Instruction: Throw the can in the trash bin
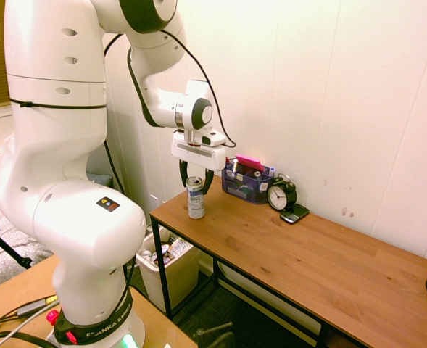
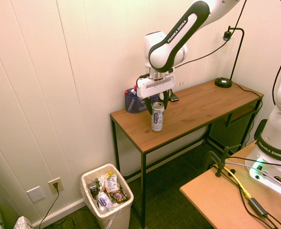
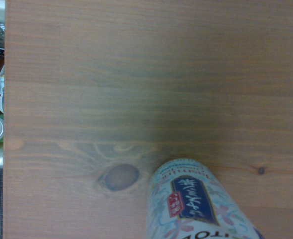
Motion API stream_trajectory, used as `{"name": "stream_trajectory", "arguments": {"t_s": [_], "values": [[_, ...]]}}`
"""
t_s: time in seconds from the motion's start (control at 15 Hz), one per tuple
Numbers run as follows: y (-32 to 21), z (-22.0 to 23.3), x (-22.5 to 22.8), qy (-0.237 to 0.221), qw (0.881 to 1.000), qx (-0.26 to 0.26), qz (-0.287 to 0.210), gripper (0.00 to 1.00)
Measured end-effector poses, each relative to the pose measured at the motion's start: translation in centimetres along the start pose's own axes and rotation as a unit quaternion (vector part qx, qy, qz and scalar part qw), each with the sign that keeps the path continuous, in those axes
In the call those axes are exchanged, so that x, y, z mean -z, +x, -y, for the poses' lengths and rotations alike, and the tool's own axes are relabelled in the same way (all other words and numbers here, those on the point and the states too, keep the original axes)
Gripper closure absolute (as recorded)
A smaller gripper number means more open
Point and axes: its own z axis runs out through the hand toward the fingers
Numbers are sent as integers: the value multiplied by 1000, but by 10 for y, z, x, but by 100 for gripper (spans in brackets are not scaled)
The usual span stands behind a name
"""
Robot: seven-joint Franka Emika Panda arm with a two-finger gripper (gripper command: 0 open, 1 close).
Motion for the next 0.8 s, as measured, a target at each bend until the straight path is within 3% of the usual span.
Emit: {"name": "stream_trajectory", "arguments": {"t_s": [0.8], "values": [[-7,12,-2,-10,1000,10,4,100]]}}
